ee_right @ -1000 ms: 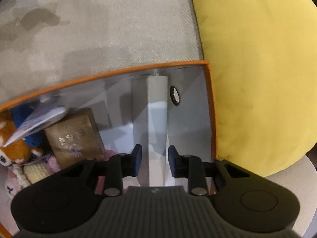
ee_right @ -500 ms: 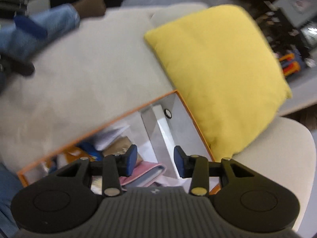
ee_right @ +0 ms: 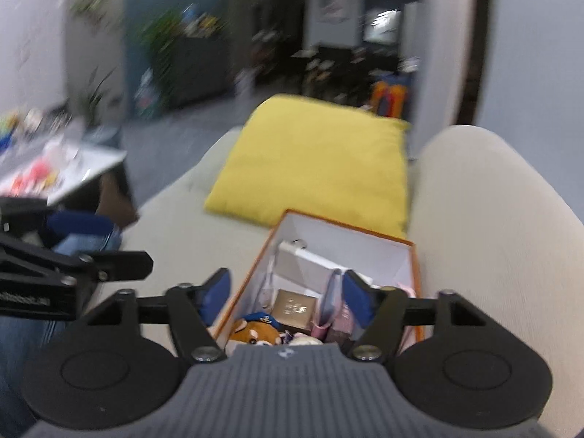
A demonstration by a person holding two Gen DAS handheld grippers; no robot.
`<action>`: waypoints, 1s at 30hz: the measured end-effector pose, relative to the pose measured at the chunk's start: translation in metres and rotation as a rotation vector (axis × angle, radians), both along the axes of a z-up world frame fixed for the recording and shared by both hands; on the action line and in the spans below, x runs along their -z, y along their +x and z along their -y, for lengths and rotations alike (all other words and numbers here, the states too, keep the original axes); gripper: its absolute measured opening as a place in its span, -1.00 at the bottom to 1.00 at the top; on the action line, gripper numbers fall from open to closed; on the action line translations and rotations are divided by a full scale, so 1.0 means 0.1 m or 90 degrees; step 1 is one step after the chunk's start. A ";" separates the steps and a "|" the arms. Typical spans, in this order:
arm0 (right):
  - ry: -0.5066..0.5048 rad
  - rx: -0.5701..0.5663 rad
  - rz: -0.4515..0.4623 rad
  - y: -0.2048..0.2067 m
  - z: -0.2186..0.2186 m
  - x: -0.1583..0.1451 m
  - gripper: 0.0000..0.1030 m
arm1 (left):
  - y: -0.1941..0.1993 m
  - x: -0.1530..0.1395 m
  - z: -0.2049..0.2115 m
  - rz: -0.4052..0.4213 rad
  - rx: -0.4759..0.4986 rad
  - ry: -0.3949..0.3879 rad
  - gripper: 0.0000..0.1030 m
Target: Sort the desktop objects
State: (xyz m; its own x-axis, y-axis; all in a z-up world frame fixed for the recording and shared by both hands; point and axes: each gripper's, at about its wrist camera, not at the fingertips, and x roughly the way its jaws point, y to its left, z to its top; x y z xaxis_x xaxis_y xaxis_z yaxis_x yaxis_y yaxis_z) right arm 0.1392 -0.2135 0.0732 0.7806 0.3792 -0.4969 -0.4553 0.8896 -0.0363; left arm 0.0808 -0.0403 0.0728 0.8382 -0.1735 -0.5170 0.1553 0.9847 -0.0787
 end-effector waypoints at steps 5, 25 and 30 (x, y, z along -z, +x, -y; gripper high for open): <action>0.049 0.064 0.028 -0.32 0.13 0.26 0.49 | -0.11 0.21 0.18 0.007 -0.024 0.013 0.74; 0.133 0.178 -0.053 -0.30 0.42 1.12 0.72 | -0.05 0.85 0.48 -0.042 -0.110 0.077 0.77; 0.141 0.183 -0.077 -0.28 0.47 1.18 0.72 | -0.05 0.85 0.55 -0.034 -0.120 0.110 0.76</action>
State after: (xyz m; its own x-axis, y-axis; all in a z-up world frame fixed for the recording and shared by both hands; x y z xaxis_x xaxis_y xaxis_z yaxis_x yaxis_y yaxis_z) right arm 0.1113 -0.2608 -0.0446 0.8116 0.2610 -0.5226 -0.1747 0.9621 0.2092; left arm 0.0753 -0.0948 -0.0123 0.8177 0.0782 -0.5703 -0.0325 0.9954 0.0899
